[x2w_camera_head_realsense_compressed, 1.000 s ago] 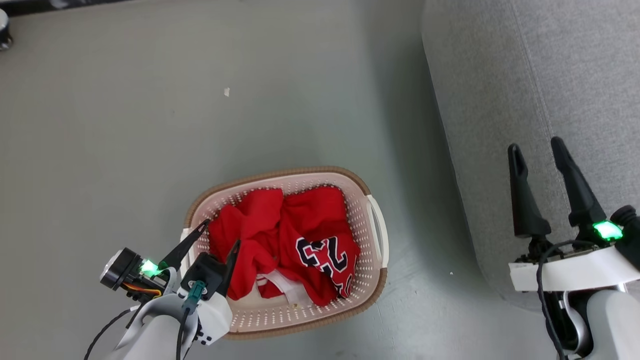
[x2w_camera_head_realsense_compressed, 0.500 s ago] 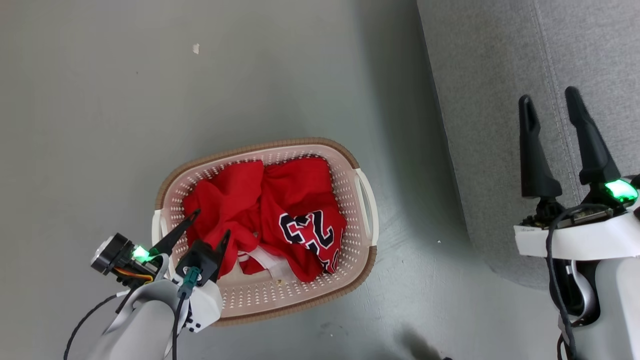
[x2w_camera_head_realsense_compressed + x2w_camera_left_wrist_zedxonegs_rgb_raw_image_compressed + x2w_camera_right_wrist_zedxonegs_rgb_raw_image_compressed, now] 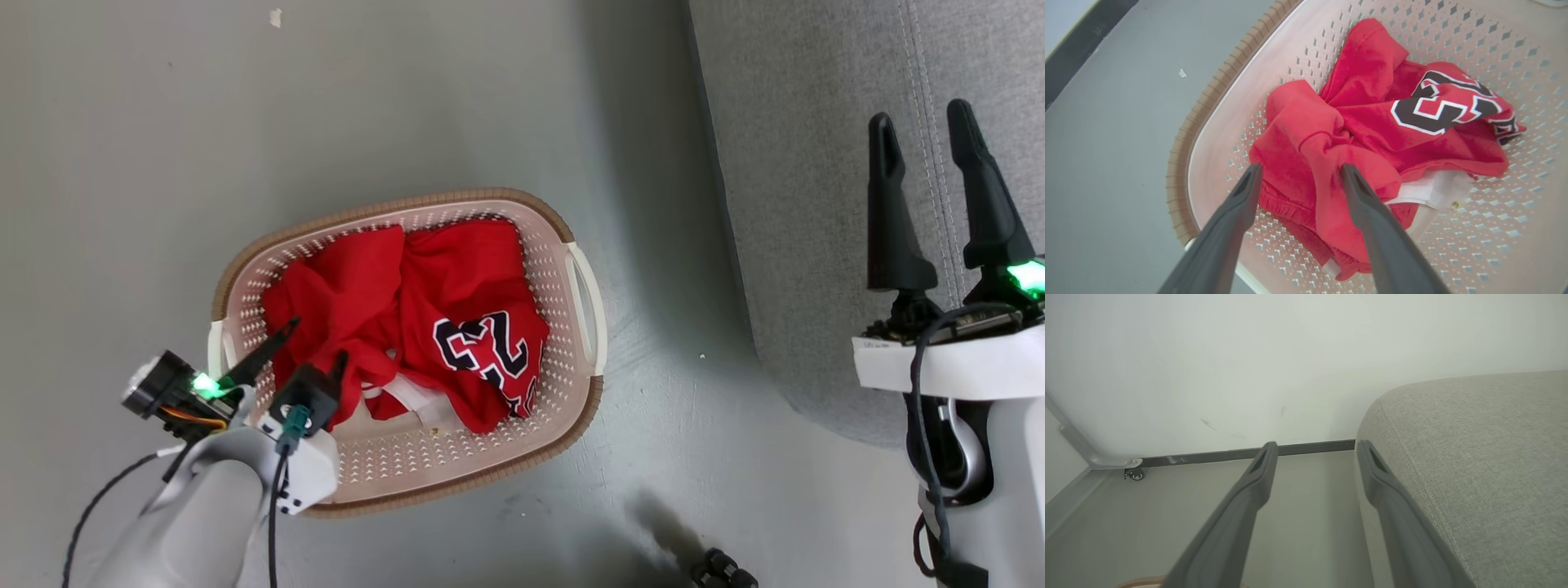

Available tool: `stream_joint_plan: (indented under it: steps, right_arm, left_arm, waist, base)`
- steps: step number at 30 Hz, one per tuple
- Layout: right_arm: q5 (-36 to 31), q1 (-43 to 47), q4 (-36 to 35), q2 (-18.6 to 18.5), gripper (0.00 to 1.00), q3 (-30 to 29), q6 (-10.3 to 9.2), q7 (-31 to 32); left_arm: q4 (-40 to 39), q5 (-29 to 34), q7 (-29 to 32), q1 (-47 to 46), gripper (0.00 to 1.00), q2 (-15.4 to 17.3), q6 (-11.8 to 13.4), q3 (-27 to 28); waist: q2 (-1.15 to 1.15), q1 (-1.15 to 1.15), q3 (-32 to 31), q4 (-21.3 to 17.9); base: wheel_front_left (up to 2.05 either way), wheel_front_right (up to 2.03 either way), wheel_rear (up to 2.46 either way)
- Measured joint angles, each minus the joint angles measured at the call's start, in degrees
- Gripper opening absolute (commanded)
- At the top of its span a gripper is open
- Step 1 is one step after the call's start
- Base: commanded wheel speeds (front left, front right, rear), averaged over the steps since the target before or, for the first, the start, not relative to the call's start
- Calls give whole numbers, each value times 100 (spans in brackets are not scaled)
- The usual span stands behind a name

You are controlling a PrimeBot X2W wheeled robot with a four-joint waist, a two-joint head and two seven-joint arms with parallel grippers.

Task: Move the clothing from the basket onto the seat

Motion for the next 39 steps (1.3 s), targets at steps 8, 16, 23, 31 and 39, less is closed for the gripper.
stream_joint_plan:
  steps: [8, 16, 23, 31, 39]
  right_arm:
    - [79, -215, -16, -1, 100, 2, 0, 0]
    - [186, -360, -7, -1, 100, 48, 0, 0]
    - [200, -443, 29, -1, 100, 100, 0, -7]
    - [201, -460, 114, -1, 100, 31, 0, -8]
    - [197, -581, 242, -3, 100, 49, 0, -9]
  left_arm:
    - [383, 26, 5, -244, 100, 143, 83, 113]
    - [634, 60, 86, -421, 54, 140, 170, 98]
    - [831, 97, 126, -545, 0, 115, 164, 44]
    - [844, 66, 96, -656, 0, 81, 115, 73]
    - [570, -125, 23, -677, 0, -34, 114, 171]
  waist:
    - [0, 0, 231, -108]
    - [0, 0, 383, -209]
    - [0, 0, 413, -276]
    - [0, 0, 330, -245]
    - [0, -1, 172, -139]
  base:
    - [0, 0, 0]
    - [0, 0, 0]
    - [0, 0, 0]
    - [0, 0, 0]
    - [0, 0, 0]
